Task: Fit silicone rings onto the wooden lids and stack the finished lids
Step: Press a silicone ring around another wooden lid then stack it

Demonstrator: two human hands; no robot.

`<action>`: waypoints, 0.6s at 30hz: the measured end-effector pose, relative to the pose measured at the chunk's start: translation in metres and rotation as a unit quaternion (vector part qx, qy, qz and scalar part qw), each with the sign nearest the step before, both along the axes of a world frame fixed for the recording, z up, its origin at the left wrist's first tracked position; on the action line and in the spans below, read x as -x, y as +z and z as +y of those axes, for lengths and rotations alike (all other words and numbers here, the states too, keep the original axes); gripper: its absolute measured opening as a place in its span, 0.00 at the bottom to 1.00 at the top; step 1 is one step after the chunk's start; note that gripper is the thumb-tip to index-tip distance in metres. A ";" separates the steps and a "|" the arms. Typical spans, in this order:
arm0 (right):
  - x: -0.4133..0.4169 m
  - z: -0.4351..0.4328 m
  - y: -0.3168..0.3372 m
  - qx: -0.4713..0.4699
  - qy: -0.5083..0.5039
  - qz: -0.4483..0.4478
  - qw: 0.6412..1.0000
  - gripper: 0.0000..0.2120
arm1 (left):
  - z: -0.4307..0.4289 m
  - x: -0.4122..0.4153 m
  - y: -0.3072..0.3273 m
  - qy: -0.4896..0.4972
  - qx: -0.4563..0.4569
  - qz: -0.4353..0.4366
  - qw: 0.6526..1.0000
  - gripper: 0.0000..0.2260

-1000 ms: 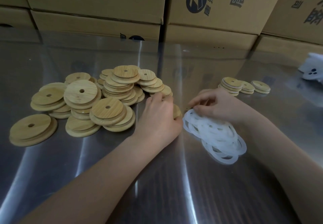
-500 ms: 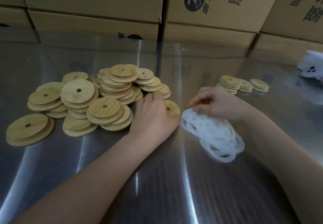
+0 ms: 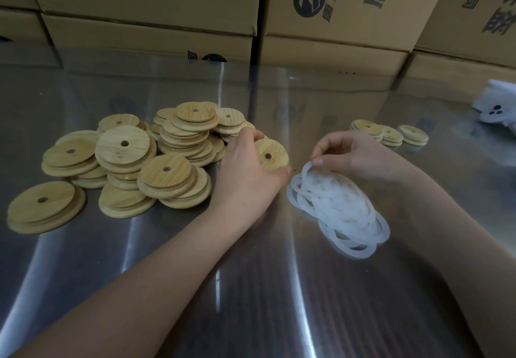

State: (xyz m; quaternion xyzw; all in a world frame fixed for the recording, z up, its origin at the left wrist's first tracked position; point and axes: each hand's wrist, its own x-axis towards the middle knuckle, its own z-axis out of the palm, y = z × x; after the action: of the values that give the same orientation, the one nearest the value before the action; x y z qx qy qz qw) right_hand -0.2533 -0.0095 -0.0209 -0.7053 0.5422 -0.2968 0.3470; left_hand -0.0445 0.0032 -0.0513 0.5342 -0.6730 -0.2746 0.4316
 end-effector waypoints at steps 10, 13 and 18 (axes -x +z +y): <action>0.006 -0.001 0.005 0.000 0.029 -0.117 0.993 0.02 | -0.002 -0.002 0.003 -0.013 -0.079 0.107 0.991 0.32; 0.007 -0.001 0.005 0.000 0.030 -0.148 0.989 0.04 | -0.001 -0.004 0.004 -0.025 -0.119 0.180 0.976 0.26; 0.004 0.000 0.004 0.002 0.037 -0.205 0.978 0.01 | 0.001 -0.005 0.005 -0.067 -0.152 0.296 0.941 0.25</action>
State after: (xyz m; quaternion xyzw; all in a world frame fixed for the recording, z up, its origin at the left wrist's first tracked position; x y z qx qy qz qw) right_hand -0.2569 -0.0098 -0.0166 -0.6494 0.4329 -0.4231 0.4603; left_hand -0.0394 0.0040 -0.0466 0.4412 -0.4995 -0.5476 0.5059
